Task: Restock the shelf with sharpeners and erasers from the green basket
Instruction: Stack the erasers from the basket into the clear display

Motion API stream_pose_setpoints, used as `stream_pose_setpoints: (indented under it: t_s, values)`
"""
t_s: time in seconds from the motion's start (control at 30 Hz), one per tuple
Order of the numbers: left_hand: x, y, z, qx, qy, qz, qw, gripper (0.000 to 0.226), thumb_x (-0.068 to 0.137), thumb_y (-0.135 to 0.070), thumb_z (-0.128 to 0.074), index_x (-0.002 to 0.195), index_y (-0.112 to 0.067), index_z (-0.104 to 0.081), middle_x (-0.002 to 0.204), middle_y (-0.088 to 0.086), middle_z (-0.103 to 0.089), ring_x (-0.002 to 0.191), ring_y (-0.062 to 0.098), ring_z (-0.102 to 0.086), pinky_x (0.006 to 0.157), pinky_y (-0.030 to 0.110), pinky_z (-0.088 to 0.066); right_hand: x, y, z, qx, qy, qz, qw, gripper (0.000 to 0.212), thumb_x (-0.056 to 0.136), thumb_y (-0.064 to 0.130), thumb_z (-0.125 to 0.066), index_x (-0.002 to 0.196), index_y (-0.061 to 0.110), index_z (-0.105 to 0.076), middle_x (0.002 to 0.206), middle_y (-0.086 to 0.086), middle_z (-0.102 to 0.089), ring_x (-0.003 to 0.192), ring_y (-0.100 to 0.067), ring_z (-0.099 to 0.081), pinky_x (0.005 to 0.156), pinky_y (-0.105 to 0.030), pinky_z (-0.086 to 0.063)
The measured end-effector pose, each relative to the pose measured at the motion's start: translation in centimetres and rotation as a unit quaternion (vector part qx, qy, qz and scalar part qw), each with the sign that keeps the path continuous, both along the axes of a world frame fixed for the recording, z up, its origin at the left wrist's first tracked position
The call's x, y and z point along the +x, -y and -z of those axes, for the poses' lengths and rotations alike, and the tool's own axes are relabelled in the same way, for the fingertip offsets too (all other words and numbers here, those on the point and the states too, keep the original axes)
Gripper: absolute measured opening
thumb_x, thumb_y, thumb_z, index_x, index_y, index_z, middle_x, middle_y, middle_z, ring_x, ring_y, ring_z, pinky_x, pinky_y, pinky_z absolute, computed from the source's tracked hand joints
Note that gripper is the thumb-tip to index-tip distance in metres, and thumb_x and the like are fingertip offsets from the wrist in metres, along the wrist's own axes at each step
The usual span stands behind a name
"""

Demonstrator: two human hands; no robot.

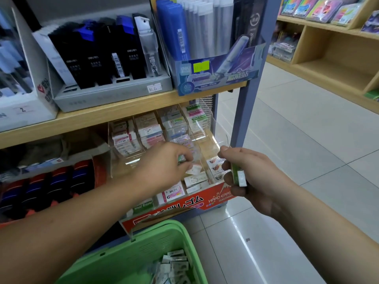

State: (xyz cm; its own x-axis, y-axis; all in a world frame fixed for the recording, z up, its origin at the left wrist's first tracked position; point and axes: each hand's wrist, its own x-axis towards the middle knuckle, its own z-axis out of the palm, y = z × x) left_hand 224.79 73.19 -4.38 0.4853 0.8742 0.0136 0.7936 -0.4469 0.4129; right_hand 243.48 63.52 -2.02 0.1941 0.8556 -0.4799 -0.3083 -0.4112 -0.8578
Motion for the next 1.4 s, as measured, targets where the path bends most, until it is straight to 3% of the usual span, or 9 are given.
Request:
stream_pose_setpoints:
  t_s: [0.23,0.4,0.53,0.7,0.9,0.97,1.1,1.3,1.4]
  values:
    - [0.4,0.0,2.0,0.112,-0.111,0.024,0.987,0.018,0.097,-0.046,-0.064,0.109,-0.039,-0.075,0.104,-0.011,-0.076,0.086,0.012,-0.069,0.072,0.033,-0.060,0.9,0.3,0.4,-0.003,0.004,0.020,1.000,0.024,0.097,0.033,-0.072,0.103,0.010,-0.073,0.074,-0.002,-0.065,0.051,-0.014,-0.058,0.039,-0.022,-0.039]
    - [1.6,-0.3,0.4,0.050,-0.263,0.071,0.961,0.036,0.099,-0.061,-0.051,0.120,-0.039,-0.070,0.105,-0.006,-0.071,0.092,0.019,-0.064,0.076,0.033,-0.058,0.7,0.3,0.2,0.010,-0.016,0.016,1.000,0.019,0.098,0.030,-0.070,0.098,0.010,-0.071,0.065,-0.001,-0.065,0.046,-0.012,-0.059,0.037,-0.021,-0.038]
    - [1.1,-0.7,-0.5,-0.016,-0.266,0.104,0.958,0.045,0.097,-0.070,-0.049,0.124,-0.039,-0.067,0.101,-0.010,-0.064,0.090,0.015,-0.061,0.082,0.036,-0.057,0.6,0.6,-0.2,0.012,-0.016,0.006,1.000,0.019,0.099,0.028,-0.068,0.095,0.010,-0.071,0.063,0.000,-0.067,0.043,-0.012,-0.061,0.037,-0.021,-0.041]
    - [-0.1,-0.1,-0.2,0.032,-0.282,0.170,0.944,0.051,0.101,-0.067,-0.039,0.122,-0.030,-0.068,0.135,-0.013,-0.056,0.107,0.015,-0.061,0.085,0.040,-0.056,0.2,0.7,-0.5,0.014,-0.020,-0.001,1.000,0.018,0.101,0.026,-0.066,0.093,0.009,-0.066,0.059,0.002,-0.068,0.043,-0.012,-0.063,0.037,-0.019,-0.042]
    - [-1.6,1.0,-1.5,-0.101,0.042,0.079,0.991,0.028,0.099,-0.031,-0.068,0.127,-0.029,-0.069,0.118,-0.017,-0.055,0.110,0.004,-0.056,0.095,0.020,-0.046,-0.8,0.5,-0.4,0.005,-0.003,-0.021,1.000,0.020,0.100,0.028,-0.067,0.106,0.008,-0.069,0.065,-0.001,-0.069,0.046,-0.012,-0.067,0.038,-0.021,-0.044]
    - [-2.4,1.8,-1.9,-0.192,0.118,0.042,0.973,0.045,0.096,-0.019,-0.073,0.137,-0.033,-0.063,0.124,-0.012,-0.060,0.105,0.004,-0.064,0.087,0.014,-0.050,-1.4,0.3,-0.2,0.003,0.000,-0.038,0.999,0.017,0.099,0.026,-0.069,0.102,0.009,-0.070,0.071,-0.006,-0.067,0.048,-0.013,-0.066,0.038,-0.021,-0.043]
    - [-3.5,2.9,-2.4,-0.334,0.306,-0.032,0.891,0.065,0.080,0.004,-0.083,0.136,-0.018,-0.059,0.106,0.016,-0.074,0.086,0.034,-0.076,0.069,0.031,-0.063,-2.7,-0.2,-0.2,0.022,0.029,-0.105,0.994,0.013,0.092,0.024,-0.077,0.097,0.012,-0.076,0.086,-0.008,-0.064,0.062,-0.019,-0.064,0.047,-0.024,-0.048]
    - [-5.0,3.3,-2.8,-0.346,0.359,-0.029,0.866,0.043,0.087,0.002,-0.076,0.126,-0.011,-0.063,0.104,0.017,-0.077,0.087,0.028,-0.075,0.072,0.031,-0.063,-4.1,-0.7,-0.1,0.030,0.051,-0.145,0.988,0.013,0.096,0.024,-0.074,0.099,0.013,-0.079,0.098,-0.022,-0.075,0.071,-0.023,-0.074,0.068,-0.040,-0.059]
    - [-5.8,3.1,-3.0,-0.304,0.334,-0.035,0.892,0.031,0.092,-0.003,-0.073,0.120,-0.013,-0.069,0.103,0.014,-0.076,0.087,0.022,-0.076,0.073,0.032,-0.062,-4.3,-0.9,-0.2,0.026,0.029,-0.140,0.989,0.011,0.095,0.022,-0.074,0.098,0.012,-0.078,0.091,-0.016,-0.074,0.061,-0.019,-0.071,0.056,-0.032,-0.058]
